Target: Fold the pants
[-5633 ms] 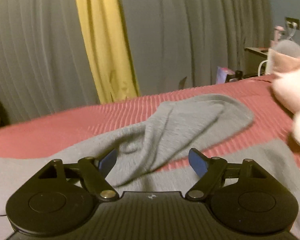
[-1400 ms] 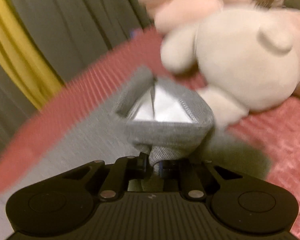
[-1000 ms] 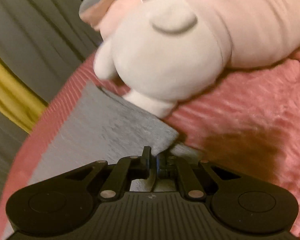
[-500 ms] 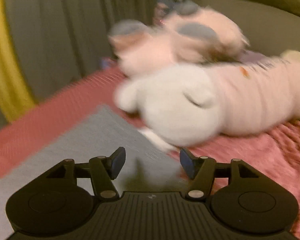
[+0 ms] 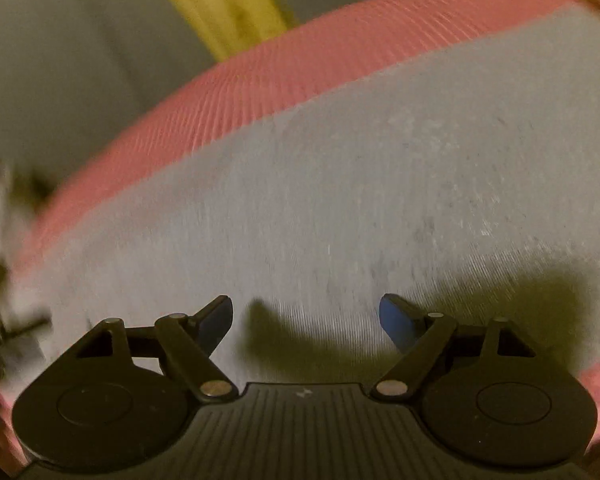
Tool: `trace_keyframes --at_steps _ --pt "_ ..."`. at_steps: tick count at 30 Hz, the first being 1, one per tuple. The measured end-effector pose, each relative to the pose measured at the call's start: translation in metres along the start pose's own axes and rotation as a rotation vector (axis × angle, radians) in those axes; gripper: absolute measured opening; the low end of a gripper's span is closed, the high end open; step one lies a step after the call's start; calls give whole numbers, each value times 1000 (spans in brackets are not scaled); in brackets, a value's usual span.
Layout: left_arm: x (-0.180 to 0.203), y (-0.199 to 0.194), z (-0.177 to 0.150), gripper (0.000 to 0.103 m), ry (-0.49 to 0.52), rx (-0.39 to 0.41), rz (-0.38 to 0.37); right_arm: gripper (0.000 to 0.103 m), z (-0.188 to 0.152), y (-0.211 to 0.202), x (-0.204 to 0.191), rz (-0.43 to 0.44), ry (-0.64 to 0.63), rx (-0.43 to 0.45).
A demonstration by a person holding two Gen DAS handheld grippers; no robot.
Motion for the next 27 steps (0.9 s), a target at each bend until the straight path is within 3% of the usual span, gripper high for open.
trace_keyframes --at_steps 1,3,5,7,9,11,12,13,16,18,20,22,27 --pt "-1 11 -10 86 27 -80 28 82 -7 -1 -1 -31 -60 -2" --pt "1 13 -18 86 96 -97 70 82 -19 -9 -4 -64 -119 -10" --pt "7 10 -25 86 97 -133 54 82 -20 -11 1 -65 -98 -56" --pt "9 5 -33 86 102 -133 55 81 -18 -15 -2 -72 -127 -77" --pt "10 0 -40 87 123 -125 67 81 -12 -33 -12 -56 -153 -20" --pt "18 -1 -41 87 138 -121 84 90 0 -40 -18 -68 -169 43" --pt "19 -1 -41 87 137 -122 89 99 3 -39 -20 -74 -168 63" --pt "21 0 -42 87 136 -122 91 99 3 -38 -20 -64 -165 70" --pt "24 -1 -44 88 132 -122 89 99 -12 -7 -18 -134 -170 -34" --pt "21 7 -40 89 128 -124 91 99 -24 -5 -18 -140 -188 24" --pt "17 7 -34 89 128 -126 94 99 -33 -9 -19 -148 -208 14" --pt "18 2 -25 82 134 -94 104 99 -35 -12 -17 -138 -214 11" --pt "10 -19 33 90 134 70 115 99 -31 -7 -11 -112 -182 -7"
Point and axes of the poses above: each gripper's, at about its wrist camera, not at the fingertips, and y roughly the way its jaws point, x to its right, z to its top, the point moved 6 cm from there along y, roughly the way its jaws point, and after that the axes turned 13 degrees about -z, right-handed, at the moved point
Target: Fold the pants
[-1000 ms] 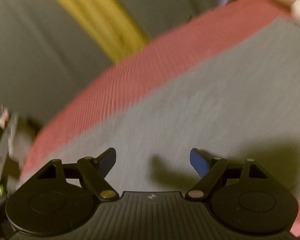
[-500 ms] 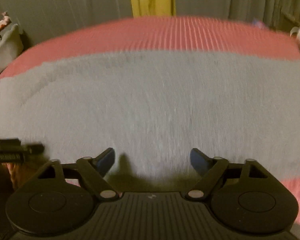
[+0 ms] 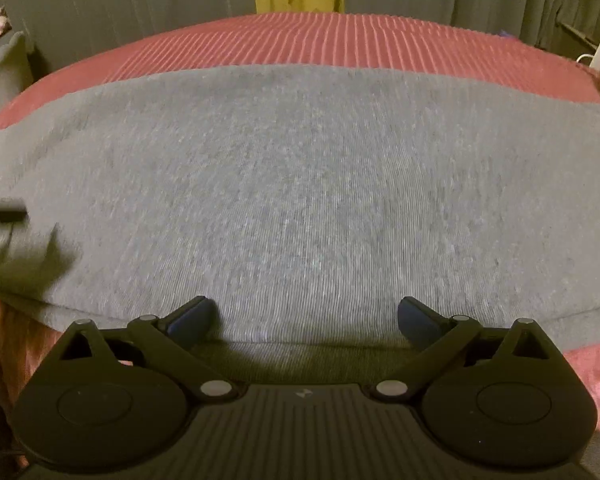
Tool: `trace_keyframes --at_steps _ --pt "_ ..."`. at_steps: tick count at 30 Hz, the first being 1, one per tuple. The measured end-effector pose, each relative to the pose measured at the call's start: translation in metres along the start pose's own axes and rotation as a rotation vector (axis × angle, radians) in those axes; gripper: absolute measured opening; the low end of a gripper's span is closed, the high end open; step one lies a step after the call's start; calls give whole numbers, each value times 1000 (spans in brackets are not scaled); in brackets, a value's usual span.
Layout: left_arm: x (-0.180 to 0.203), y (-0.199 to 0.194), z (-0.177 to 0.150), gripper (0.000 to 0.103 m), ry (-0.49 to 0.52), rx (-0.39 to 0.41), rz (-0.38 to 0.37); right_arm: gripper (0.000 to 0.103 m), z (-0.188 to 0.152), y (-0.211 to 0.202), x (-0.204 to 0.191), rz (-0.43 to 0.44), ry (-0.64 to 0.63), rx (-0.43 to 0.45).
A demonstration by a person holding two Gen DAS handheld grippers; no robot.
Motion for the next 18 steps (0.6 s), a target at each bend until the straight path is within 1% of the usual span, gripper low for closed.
trace_keyframes --at_steps 2,5,6,7,8,9,10,11,12,13,14,15,16,18 --pt "-19 6 24 90 -70 41 -10 99 5 -1 -2 -8 -10 4" --pt "-54 29 52 89 -245 32 -73 99 3 -1 -2 2 -2 4" --pt "-62 36 58 88 -285 28 -80 99 2 -1 -1 4 0 4" --pt "-69 44 64 87 -304 23 -70 99 1 -3 -2 4 1 5" --pt "-72 50 66 87 -291 14 -53 99 1 -2 -2 4 -1 6" --pt "-72 57 64 87 -260 -14 -24 99 2 -2 -2 5 -1 6" --pt "-73 67 57 87 -234 -74 9 99 2 -1 -2 5 -2 5" --pt "-73 78 44 87 -232 -139 24 99 3 -1 -2 5 -2 3" --pt "-75 85 28 88 -245 -181 21 99 3 -1 -3 4 -2 2" --pt "-75 84 14 90 -234 -146 14 99 4 0 -4 3 -4 0" --pt "-72 77 5 90 -184 -90 10 99 4 0 -4 3 -6 -1" --pt "-68 70 -5 90 -133 -87 19 99 5 1 -4 4 -5 -3" --pt "-66 61 -13 90 -115 -85 22 99 6 2 -4 5 -6 -5" --pt "-66 49 -24 90 -136 -96 7 99 6 3 -4 3 -8 -5"
Point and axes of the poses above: each gripper's, at about its wrist camera, not at the fingertips, and y roughly the way its jaws point, x to its right, z to its top, the point moved 6 cm from there along y, roughly the way its jaws point, and after that the axes turned 13 degrees about -z, right-handed, at the moved point
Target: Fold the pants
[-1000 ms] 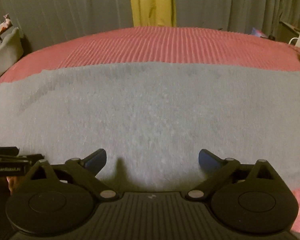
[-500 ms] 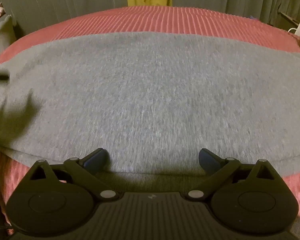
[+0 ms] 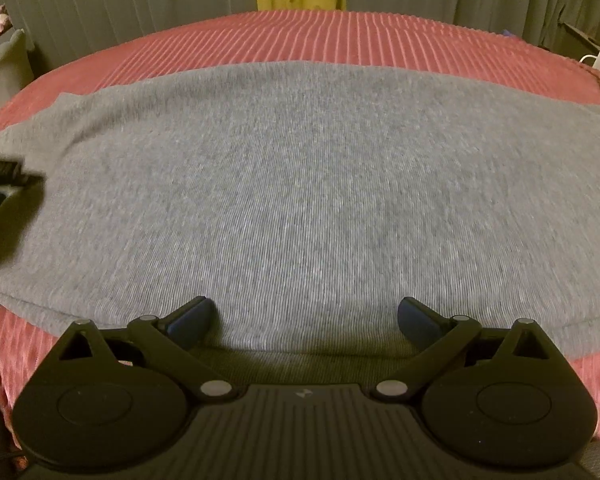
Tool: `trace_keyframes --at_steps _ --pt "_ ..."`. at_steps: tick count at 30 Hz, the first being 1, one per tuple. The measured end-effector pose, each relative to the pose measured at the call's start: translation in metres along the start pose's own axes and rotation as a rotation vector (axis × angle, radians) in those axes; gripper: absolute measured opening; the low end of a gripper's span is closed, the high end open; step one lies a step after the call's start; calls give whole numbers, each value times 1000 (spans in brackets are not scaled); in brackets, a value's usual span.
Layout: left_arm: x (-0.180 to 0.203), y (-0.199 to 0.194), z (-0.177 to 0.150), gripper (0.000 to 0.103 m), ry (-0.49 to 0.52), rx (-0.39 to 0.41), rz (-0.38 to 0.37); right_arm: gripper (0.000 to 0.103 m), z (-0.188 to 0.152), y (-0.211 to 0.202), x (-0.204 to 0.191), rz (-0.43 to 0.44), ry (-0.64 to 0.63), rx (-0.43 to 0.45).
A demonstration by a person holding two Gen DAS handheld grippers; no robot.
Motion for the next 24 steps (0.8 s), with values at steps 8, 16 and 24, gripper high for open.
trace_keyframes --at_steps 8,16,24 --pt "-9 -27 -23 90 42 -44 85 99 19 -10 -8 -16 -74 65" --pt "-33 -34 -33 99 -20 -58 96 85 98 -19 -49 75 -47 230" --pt "-36 -32 -34 101 -77 -34 61 30 141 45 -139 102 -111 211"
Point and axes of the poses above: each gripper's, at about its wrist camera, not at the fingertips, and y roughly the way its jaws point, x to its right, z to its top, the point moved 6 cm from there along y, roughly the way its jaws point, and after that the axes turned 13 degrees about -z, right-handed, at the moved point
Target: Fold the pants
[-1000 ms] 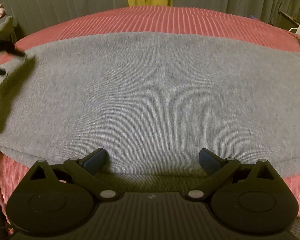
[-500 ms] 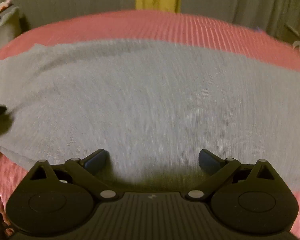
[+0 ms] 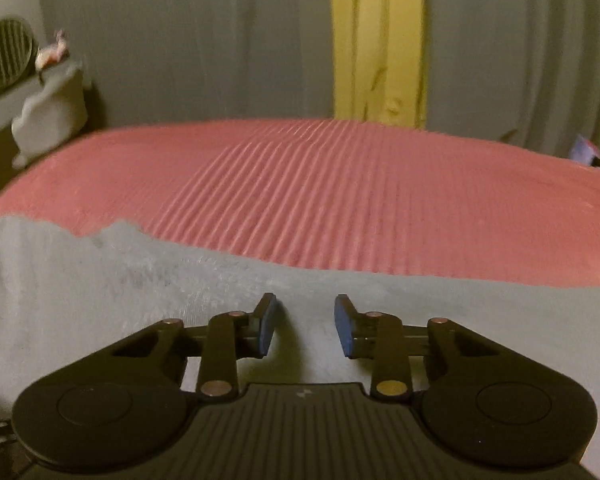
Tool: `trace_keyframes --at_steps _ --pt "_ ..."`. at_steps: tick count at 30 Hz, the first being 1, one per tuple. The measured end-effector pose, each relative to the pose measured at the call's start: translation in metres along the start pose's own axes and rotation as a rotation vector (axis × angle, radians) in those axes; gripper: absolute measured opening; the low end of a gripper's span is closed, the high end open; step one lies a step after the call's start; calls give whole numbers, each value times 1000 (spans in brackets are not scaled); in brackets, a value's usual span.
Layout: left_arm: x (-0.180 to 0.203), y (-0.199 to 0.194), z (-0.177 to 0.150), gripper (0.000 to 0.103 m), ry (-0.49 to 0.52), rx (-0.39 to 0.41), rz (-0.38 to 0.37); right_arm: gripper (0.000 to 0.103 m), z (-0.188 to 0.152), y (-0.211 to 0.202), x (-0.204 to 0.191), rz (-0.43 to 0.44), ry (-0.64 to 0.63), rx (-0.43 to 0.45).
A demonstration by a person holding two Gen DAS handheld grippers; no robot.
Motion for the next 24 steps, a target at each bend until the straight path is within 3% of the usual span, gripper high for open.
trace_keyframes --at_steps 3,6,9,12,14,17,21,24 --pt "1 0 0 102 2 -2 1 30 4 14 3 1 6 11" --pt "3 -1 -2 103 3 -4 6 30 8 -1 18 1 56 7" --pt "3 0 -1 103 -1 -5 5 30 -22 -31 35 67 88 -27" --pt "2 1 0 103 -7 -5 0 33 -87 -53 45 77 36 -117" --pt "2 2 1 103 -7 -6 0 33 -109 -76 58 53 37 -43" --pt "1 2 1 103 -9 -6 -2 34 -122 -99 74 30 113 -63" --pt "1 2 2 103 -17 -5 -1 34 -131 -103 81 1 61 -110" --pt "2 1 1 103 -12 -2 6 36 -129 -111 115 4 174 -169"
Point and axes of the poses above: each gripper's, at about its wrist camera, not at the fingertips, and y roughly the way its jaws point, x to its right, z to its top, the point moved 6 cm from there along y, roughly the way its jaws point, and after that the axes turned 13 degrees about -z, right-handed, at the moved point
